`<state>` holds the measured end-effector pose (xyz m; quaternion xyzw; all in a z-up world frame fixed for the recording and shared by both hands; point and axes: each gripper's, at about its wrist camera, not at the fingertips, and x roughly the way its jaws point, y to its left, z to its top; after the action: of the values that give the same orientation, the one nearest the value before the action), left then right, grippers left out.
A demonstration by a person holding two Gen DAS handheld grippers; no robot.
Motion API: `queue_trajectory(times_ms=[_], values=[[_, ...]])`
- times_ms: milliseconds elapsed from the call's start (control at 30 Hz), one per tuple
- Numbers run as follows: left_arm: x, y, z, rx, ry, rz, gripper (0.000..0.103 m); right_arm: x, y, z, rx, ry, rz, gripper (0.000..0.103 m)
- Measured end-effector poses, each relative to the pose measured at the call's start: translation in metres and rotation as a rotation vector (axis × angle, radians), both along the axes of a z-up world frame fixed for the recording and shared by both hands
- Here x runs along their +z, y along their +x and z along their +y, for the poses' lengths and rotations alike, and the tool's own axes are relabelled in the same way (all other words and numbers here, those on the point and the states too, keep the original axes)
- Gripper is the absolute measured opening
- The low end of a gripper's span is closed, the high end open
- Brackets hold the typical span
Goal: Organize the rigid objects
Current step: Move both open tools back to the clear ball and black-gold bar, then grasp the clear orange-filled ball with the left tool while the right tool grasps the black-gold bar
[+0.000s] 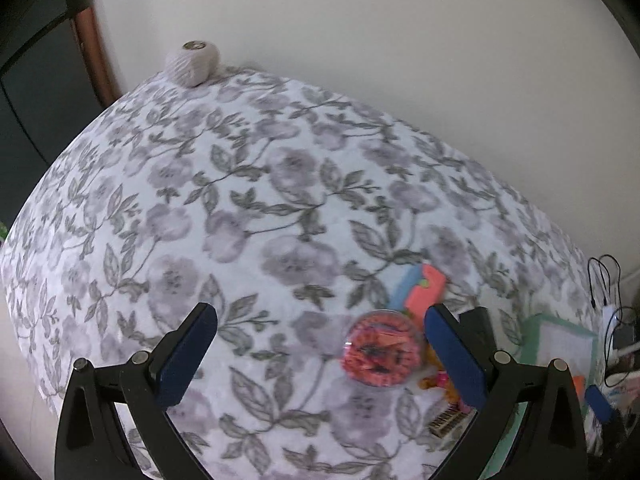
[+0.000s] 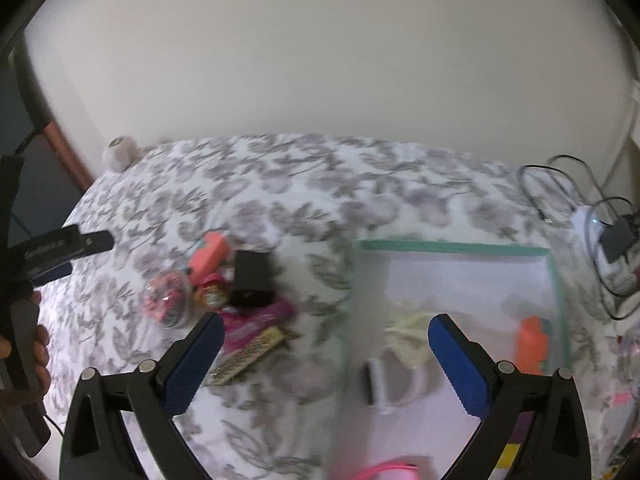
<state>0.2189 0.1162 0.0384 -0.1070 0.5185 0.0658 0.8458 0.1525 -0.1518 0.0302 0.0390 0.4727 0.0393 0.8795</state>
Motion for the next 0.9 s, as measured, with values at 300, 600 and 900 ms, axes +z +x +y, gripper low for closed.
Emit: queue_trajectory(times_ms=[300, 600, 900], values=[[-0.014, 0.003, 0.013, 0.007, -0.038, 0.034, 0.103, -0.042, 0.01, 0.046, 0.076, -0.05, 0.112, 0.103], [-0.047, 0.012, -0.004, -0.043, -0.101, 0.122, 0.103, -0.07, 0.014, 0.053, 0.053, -0.044, 0.163, 0.101], [-0.062, 0.015, -0.022, -0.087, -0.133, 0.15, 0.103, -0.085, 0.017, 0.054, 0.025, -0.049, 0.184, 0.092]])
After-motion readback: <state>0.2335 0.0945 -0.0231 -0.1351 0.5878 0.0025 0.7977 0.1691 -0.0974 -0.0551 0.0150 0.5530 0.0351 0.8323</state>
